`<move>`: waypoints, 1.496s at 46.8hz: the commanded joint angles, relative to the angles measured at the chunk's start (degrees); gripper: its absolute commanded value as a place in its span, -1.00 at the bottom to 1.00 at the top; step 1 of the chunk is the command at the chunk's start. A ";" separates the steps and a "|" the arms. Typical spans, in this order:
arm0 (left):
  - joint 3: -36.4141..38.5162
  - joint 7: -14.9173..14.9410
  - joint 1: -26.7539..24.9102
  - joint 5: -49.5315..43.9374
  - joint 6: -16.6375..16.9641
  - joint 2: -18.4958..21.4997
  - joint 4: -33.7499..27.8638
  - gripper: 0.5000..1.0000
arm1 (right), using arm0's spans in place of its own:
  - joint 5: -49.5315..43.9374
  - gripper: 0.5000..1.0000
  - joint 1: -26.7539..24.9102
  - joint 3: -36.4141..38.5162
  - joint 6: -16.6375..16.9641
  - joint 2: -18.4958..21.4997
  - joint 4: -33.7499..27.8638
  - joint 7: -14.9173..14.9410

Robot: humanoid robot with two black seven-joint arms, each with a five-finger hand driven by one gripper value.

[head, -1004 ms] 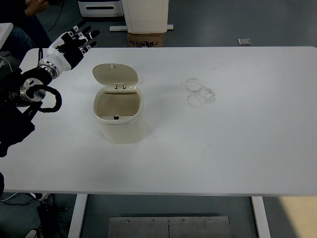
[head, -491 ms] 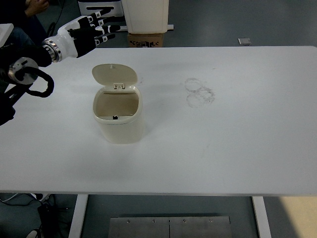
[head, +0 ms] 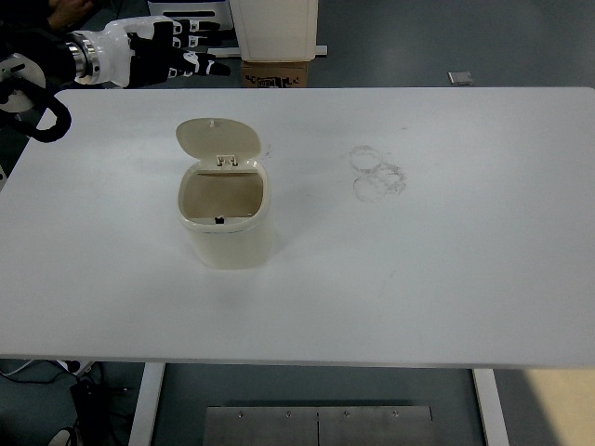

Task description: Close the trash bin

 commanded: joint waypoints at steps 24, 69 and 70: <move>21.21 0.46 -18.46 1.13 -6.72 1.68 -7.95 1.00 | 0.00 0.97 0.05 -0.05 0.00 0.00 0.01 0.01; 29.83 2.13 -23.56 7.19 -21.07 2.03 -10.85 1.00 | 0.00 0.97 0.05 0.03 0.00 0.00 0.01 0.01; 29.92 2.13 -23.47 7.19 -21.07 2.03 -10.94 1.00 | 0.00 0.97 0.05 -0.05 0.00 0.00 0.01 0.01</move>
